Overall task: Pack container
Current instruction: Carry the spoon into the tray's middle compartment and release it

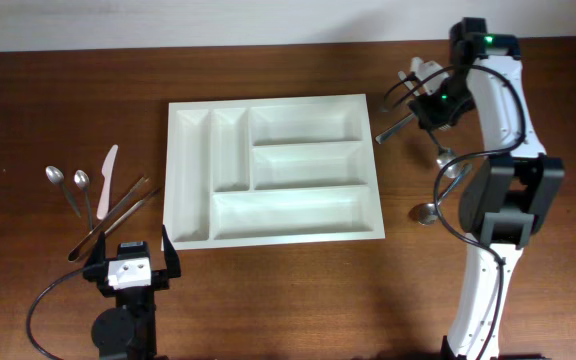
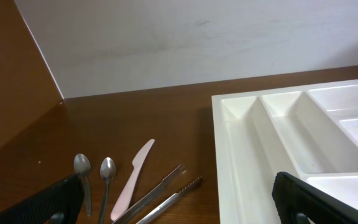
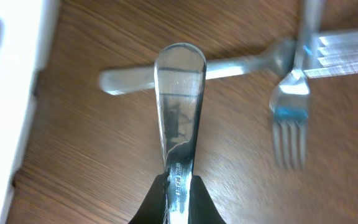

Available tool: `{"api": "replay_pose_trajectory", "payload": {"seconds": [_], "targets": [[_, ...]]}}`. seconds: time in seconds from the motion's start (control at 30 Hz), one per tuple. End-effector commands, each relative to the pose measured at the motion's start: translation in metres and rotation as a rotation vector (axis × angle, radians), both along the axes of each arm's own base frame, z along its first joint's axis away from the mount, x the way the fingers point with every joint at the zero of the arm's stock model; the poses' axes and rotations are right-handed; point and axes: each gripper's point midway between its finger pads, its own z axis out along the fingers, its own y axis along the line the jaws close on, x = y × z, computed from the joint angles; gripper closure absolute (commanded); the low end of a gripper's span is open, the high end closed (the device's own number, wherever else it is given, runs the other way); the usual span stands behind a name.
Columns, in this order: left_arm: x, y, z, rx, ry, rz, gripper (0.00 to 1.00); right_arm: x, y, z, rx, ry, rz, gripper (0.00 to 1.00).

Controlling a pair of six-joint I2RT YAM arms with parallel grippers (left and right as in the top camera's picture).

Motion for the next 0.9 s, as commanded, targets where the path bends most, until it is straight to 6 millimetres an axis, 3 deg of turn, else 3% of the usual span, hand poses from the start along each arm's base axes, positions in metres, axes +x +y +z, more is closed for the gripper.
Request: {"api": "replay_pose_trajectory", "payload": {"seconds": [0.0, 0.17, 0.5, 0.73, 0.87], "targets": [[0.0, 0.001, -0.001, 0.013, 0.001, 0.003, 0.01, 0.009, 0.041, 0.015, 0.014, -0.067, 0.153, 0.96], [0.0, 0.001, -0.001, 0.013, 0.001, 0.003, 0.01, 0.012, 0.094, 0.025, 0.01, -0.122, 0.303, 0.96], [0.0, 0.001, -0.001, 0.013, 0.001, 0.003, 0.01, -0.013, 0.195, 0.027, -0.099, -0.182, 0.752, 0.96], [0.0, 0.001, -0.001, 0.013, 0.001, 0.003, 0.01, -0.032, 0.24, 0.026, -0.177, -0.21, 0.969, 0.96], [0.0, 0.001, 0.0, 0.013, 0.001, 0.003, 0.01, -0.042, 0.252, 0.022, -0.159, -0.198, 0.998, 0.96]]}}
